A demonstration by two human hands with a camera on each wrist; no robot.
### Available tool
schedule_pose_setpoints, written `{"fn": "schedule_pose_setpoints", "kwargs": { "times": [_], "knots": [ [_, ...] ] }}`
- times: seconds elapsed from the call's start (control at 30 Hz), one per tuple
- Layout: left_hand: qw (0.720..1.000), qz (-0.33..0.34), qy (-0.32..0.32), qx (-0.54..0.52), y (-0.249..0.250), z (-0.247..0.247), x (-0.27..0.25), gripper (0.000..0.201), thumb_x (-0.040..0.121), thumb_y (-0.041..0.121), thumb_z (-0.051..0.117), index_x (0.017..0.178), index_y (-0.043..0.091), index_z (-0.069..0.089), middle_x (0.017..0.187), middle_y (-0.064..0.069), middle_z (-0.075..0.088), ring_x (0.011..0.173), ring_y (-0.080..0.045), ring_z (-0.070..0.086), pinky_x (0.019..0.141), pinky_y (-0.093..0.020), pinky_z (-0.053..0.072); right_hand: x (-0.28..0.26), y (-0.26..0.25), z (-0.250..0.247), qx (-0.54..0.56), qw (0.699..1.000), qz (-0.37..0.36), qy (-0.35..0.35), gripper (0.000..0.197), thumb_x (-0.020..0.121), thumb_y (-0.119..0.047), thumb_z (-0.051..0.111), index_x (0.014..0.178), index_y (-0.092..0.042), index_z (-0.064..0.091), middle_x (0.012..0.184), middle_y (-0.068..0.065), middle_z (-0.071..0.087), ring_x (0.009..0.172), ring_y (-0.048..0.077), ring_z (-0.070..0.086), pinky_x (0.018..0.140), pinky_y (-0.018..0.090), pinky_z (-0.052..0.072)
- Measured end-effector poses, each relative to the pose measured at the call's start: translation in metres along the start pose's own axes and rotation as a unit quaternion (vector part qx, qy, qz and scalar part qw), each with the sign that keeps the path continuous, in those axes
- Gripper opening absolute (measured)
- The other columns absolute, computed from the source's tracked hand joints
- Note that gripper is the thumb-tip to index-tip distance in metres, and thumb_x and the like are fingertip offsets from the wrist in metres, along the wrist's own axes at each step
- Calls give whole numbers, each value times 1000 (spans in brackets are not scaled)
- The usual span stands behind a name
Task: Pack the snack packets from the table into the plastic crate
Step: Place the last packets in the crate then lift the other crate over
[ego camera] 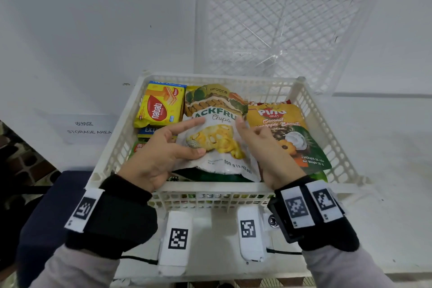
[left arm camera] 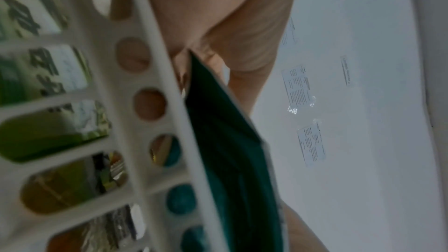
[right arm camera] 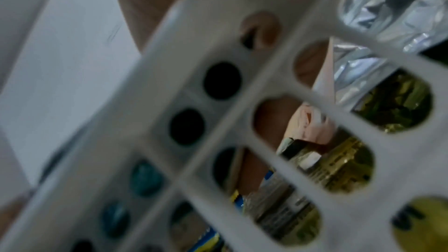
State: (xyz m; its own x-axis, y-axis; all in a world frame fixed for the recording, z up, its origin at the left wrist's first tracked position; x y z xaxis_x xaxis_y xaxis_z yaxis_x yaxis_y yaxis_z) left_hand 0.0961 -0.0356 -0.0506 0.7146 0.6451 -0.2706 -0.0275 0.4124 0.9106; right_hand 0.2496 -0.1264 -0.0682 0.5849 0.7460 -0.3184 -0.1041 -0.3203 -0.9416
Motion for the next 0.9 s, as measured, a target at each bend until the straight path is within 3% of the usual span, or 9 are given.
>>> {"fn": "schedule_pose_setpoints", "kwargs": {
  "times": [0.07,0.27,0.4,0.53,0.6,0.67,0.73,0.83,0.9],
  "knots": [
    [999,-25,-33,-2,-2,5,1,71,52,-15,69,114,19,68,123,-10,63,103,-27,66,78,-33,58,-2,-1,3,3,1000,-13,-3,62,76,-47,71,116,-19,33,103,-6,55,80,1,63,57,16,52],
    [998,-43,-43,15,-8,5,4,71,50,-16,69,114,14,68,124,-9,63,101,-23,67,76,-31,58,-4,-3,1,-14,998,-60,21,58,76,-35,75,113,-22,33,94,-11,56,78,-2,59,48,8,46],
    [998,-50,-33,23,-10,2,5,69,48,-15,71,110,15,71,124,-12,63,102,-26,67,75,-32,58,-4,-3,1,-31,997,-65,29,58,77,-34,76,116,-22,35,94,-13,58,82,0,60,54,8,48],
    [993,-13,10,114,-6,1,0,64,60,-15,72,115,19,65,128,-6,59,105,-22,65,81,-32,57,-3,2,5,53,998,0,-14,50,86,-24,67,126,-14,38,109,6,63,90,15,65,60,21,57],
    [967,25,34,250,3,-2,-10,60,75,5,74,126,31,54,136,8,49,114,-13,56,89,-32,52,-3,2,5,55,998,12,-25,46,91,-20,60,130,-14,37,116,11,60,97,22,64,69,30,59],
    [918,58,10,393,21,-1,-25,63,75,43,72,130,49,43,138,23,40,120,-3,45,101,-36,42,-1,4,5,23,1000,6,-21,45,93,-20,57,133,-16,36,120,12,58,103,26,61,78,39,57],
    [883,78,-55,459,44,5,-38,63,67,67,65,125,59,42,137,32,40,126,3,41,106,-40,38,-1,4,5,2,1000,-5,-19,41,95,-19,54,132,-18,37,121,12,58,100,25,60,69,35,54],
    [853,95,-120,499,81,25,-35,52,69,67,63,119,57,50,132,31,48,123,10,44,104,-31,39,-1,5,5,15,1000,-4,-23,36,97,-12,49,131,-18,38,121,12,58,103,28,59,65,32,51],
    [825,97,-137,540,98,43,-12,55,70,63,59,121,46,52,132,20,53,118,2,52,97,-24,43,-1,5,4,24,999,1,-25,37,97,-8,46,132,-18,38,121,13,57,106,30,59,71,35,54]
  ]
}}
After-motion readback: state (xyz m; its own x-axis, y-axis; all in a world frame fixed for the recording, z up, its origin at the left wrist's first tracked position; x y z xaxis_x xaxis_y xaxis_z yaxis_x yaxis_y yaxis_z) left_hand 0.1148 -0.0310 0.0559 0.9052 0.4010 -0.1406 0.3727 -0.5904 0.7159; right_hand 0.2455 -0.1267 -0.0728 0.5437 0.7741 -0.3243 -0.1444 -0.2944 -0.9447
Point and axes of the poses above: each hand's wrist, its own x-axis towards the middle knuckle, its own z-axis out of the palm, y = z × x, the point moved 6 cm from there along x, towards the middle knuckle
